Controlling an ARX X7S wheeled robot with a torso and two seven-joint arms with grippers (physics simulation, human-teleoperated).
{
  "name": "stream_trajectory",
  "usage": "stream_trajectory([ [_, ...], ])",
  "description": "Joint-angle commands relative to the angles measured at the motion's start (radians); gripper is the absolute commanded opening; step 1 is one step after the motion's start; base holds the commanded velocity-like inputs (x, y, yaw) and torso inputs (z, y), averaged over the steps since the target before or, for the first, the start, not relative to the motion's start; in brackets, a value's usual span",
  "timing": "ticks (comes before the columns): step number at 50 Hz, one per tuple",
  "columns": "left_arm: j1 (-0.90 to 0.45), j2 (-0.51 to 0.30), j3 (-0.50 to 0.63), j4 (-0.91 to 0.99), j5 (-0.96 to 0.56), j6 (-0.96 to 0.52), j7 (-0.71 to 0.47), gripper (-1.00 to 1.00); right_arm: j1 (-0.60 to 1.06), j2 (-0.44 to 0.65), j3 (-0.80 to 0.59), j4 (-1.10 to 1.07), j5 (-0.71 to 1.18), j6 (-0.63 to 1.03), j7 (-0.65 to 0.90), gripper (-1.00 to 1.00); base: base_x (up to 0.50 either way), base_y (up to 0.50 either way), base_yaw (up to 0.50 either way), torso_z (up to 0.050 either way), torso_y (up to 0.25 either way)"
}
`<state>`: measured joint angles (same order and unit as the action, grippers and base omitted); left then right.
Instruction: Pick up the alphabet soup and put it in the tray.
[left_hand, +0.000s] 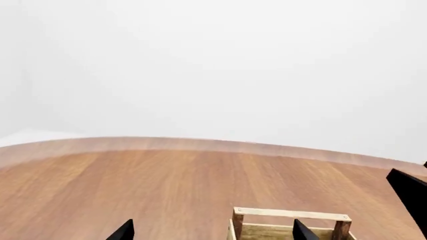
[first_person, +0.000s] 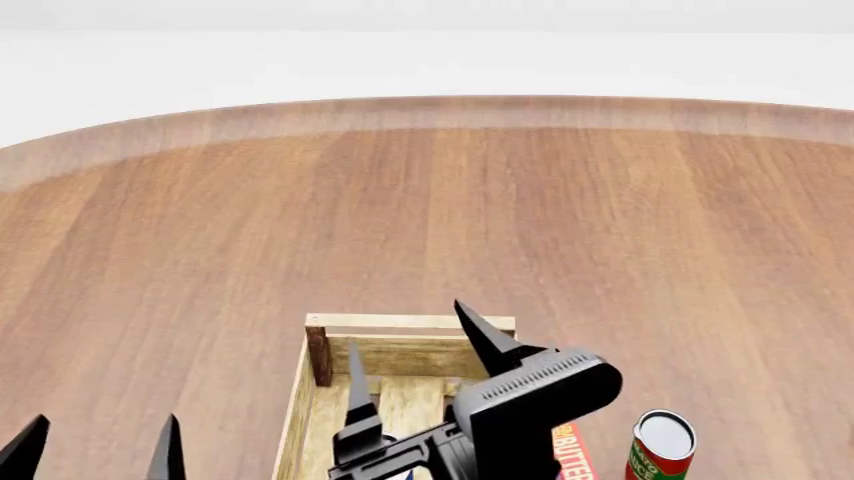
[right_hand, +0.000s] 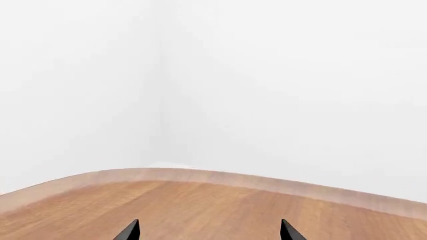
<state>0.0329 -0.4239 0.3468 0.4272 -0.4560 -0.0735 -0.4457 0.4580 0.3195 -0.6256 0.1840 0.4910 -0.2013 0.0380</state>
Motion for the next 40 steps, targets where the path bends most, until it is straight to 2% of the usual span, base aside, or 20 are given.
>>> stream_trajectory([
  [1,0.014,-0.02,-0.009,0.077,-0.028,-0.023,-0.018,1.0,-0.026,0.015,-0.002,-0.06,-0.014,-0.034,0.009,1.0,0.0,0.0,0.0,0.0,0.0],
  [40,0.054,-0.074,-0.03,0.253,-0.07,-0.045,-0.061,1.0,-0.083,0.099,-0.01,-0.313,-0.08,-0.006,0.1,1.0,0.0,0.0,0.0,0.0,0.0],
])
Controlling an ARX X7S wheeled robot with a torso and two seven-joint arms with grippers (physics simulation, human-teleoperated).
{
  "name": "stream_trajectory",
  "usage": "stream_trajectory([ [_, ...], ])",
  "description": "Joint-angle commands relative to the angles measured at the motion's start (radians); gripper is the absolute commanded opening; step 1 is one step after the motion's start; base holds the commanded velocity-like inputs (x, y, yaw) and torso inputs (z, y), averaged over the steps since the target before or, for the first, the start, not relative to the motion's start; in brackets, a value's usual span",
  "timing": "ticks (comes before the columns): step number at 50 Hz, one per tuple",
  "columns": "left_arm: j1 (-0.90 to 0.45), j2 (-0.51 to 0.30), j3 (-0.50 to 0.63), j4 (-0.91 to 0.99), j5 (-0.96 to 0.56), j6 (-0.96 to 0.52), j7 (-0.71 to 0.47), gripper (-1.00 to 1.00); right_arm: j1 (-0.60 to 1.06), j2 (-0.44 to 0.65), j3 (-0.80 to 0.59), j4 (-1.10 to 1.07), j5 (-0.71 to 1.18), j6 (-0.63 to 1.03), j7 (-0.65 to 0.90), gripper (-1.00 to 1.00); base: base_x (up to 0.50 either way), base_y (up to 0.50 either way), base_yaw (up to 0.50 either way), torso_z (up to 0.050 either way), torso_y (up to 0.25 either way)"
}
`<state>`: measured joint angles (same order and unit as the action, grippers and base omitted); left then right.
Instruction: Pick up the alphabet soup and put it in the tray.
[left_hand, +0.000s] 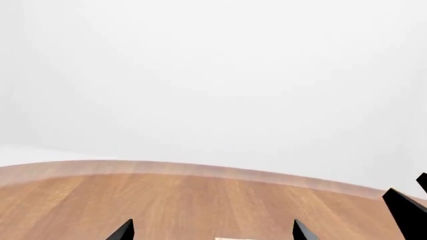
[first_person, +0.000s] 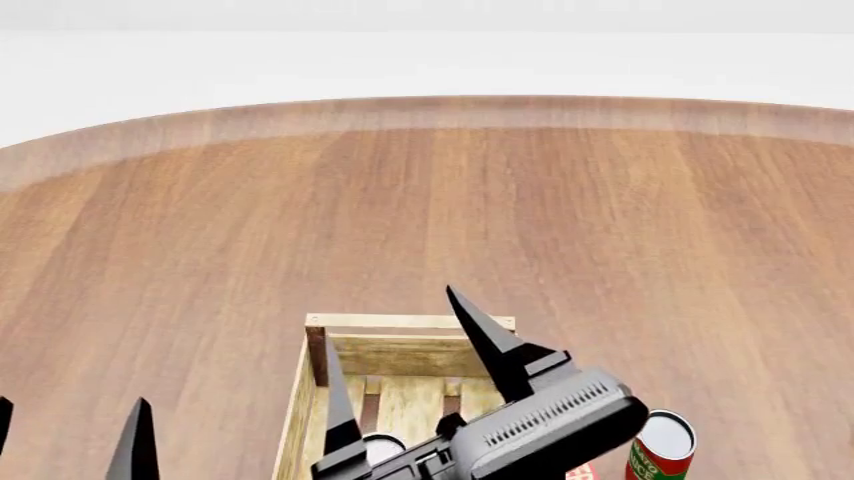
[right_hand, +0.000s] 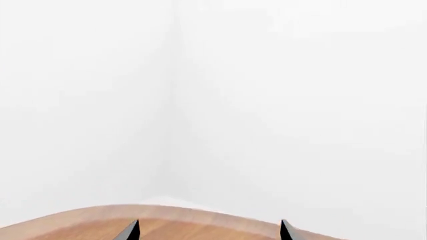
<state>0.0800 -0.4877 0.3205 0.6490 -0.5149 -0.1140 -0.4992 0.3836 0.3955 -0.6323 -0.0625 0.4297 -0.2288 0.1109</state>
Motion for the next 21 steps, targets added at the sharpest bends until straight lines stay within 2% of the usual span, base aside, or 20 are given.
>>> stream_trajectory([
  [1,0.008,-0.013,-0.005,0.038,-0.016,-0.007,-0.01,1.0,-0.009,0.024,-0.003,-0.07,-0.02,0.022,0.029,1.0,0.0,0.0,0.0,0.0,0.0],
  [21,0.023,-0.033,-0.018,0.1,-0.036,-0.009,-0.029,1.0,-0.021,0.058,-0.004,-0.175,-0.04,0.056,0.069,1.0,0.0,0.0,0.0,0.0,0.0],
])
